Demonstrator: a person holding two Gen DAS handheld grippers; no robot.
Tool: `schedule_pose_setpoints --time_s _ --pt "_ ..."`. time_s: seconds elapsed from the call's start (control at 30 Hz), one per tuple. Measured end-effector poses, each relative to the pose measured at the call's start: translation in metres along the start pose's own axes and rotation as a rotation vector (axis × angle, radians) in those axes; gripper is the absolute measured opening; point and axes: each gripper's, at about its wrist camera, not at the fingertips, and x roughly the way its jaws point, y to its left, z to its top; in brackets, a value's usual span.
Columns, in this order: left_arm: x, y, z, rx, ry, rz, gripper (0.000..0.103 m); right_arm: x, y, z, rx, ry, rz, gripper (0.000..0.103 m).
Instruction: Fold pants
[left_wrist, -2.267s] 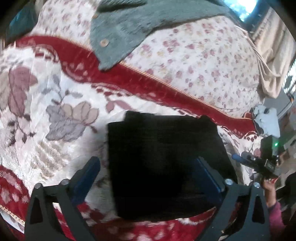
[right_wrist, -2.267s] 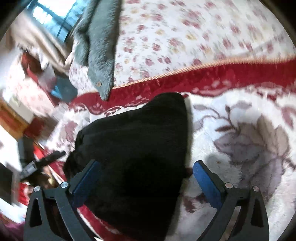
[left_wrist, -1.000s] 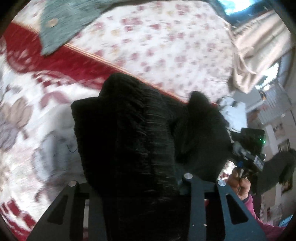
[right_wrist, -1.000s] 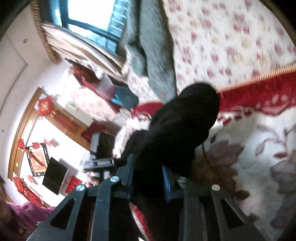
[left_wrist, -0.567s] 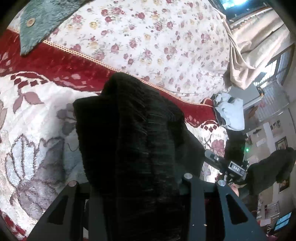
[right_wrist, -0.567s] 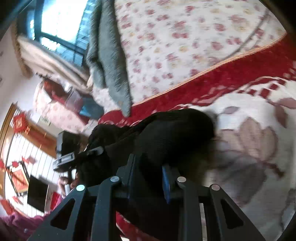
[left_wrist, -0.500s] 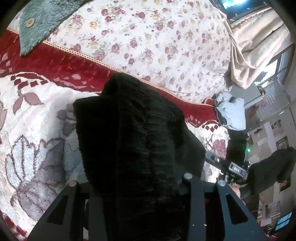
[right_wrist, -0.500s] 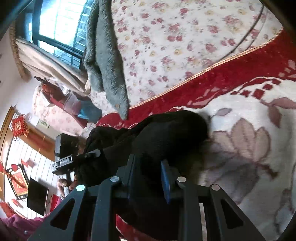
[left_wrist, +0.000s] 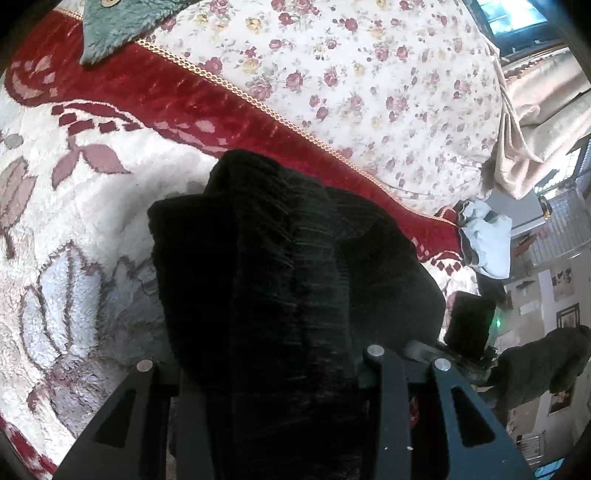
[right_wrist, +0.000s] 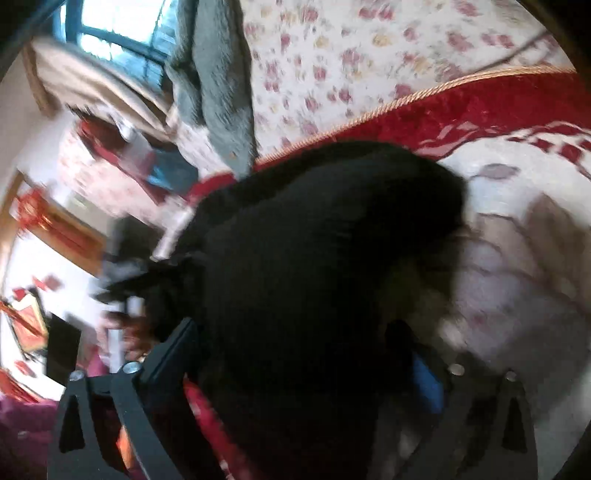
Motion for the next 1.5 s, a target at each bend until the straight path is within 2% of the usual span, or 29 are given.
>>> schedule_pose_setpoints --time_s 0.03,0.2,0.37,0.47,0.57,0.63,0.73,0.77,0.8,0.83,0.87,0.9,0.93,1.03,1.1,1.13,1.17,1.23,1.37,1.5 --pt "-0.001 -0.005 0.002 0.002 0.003 0.006 0.037 0.004 -0.002 0.002 0.036 0.013 0.054 0.036" --pt "-0.013 -0.042 0.007 0.053 -0.006 -0.043 0.037 -0.017 0.014 0.003 0.004 -0.01 0.111 0.032" --pt "-0.011 -0.091 0.002 0.131 -0.003 -0.093 0.037 -0.072 0.018 0.003 -0.002 -0.106 0.109 0.032" --pt "-0.001 -0.114 -0.008 0.151 0.013 -0.127 0.037 -0.115 0.015 0.001 -0.004 -0.141 0.09 0.032" --pt "0.02 -0.127 -0.024 0.164 0.053 -0.13 0.037 -0.147 0.008 -0.007 -0.002 -0.125 0.032 0.033" --pt "0.041 -0.126 -0.037 0.15 0.094 -0.113 0.037 -0.153 -0.001 -0.013 0.015 -0.103 -0.015 0.033" --pt "0.072 -0.116 -0.051 0.131 0.138 -0.053 0.038 -0.147 -0.022 -0.026 0.052 -0.034 -0.151 0.036" --pt "0.08 -0.112 -0.056 0.135 0.133 -0.021 0.039 -0.144 -0.029 -0.03 0.067 -0.021 -0.191 0.04" --pt "0.083 -0.11 -0.057 0.137 0.127 -0.011 0.045 -0.141 -0.035 -0.034 0.072 -0.014 -0.238 0.045" --pt "0.085 -0.107 -0.059 0.148 0.112 0.007 0.055 -0.143 -0.04 -0.037 0.07 -0.016 -0.286 0.064" --pt "0.085 -0.106 -0.061 0.153 0.098 0.021 0.062 -0.144 -0.041 -0.039 0.066 -0.019 -0.379 0.083" --pt "0.082 -0.104 -0.061 0.163 0.071 0.059 0.078 -0.147 -0.042 -0.04 0.065 -0.021 -0.455 0.091" --pt "0.076 -0.104 -0.062 0.177 0.035 0.103 0.087 -0.151 -0.042 -0.041 0.065 -0.029 -0.513 0.097" --pt "0.058 -0.105 -0.064 0.213 -0.054 0.209 0.095 -0.169 -0.033 -0.047 0.075 -0.094 -0.622 0.096" --pt "0.05 -0.111 -0.067 0.243 -0.101 0.279 0.096 -0.18 -0.015 -0.051 0.043 -0.132 -0.769 0.096" --pt "0.045 -0.121 -0.072 0.279 -0.144 0.34 0.096 -0.183 -0.006 -0.051 0.025 -0.149 -0.822 0.097" --pt "0.043 -0.127 -0.075 0.297 -0.165 0.368 0.096 -0.187 0.008 -0.053 -0.002 -0.176 -0.865 0.096" --pt "0.038 -0.141 -0.086 0.328 -0.221 0.431 0.096 -0.189 0.039 -0.058 -0.062 -0.242 -0.885 0.096" --pt "0.033 -0.164 -0.105 0.346 -0.286 0.436 0.096 -0.183 0.081 -0.07 -0.106 -0.398 -0.887 0.097" --pt "0.033 -0.186 -0.125 0.396 -0.343 0.472 0.096 -0.165 0.09 -0.076 -0.09 -0.453 -0.874 0.097"
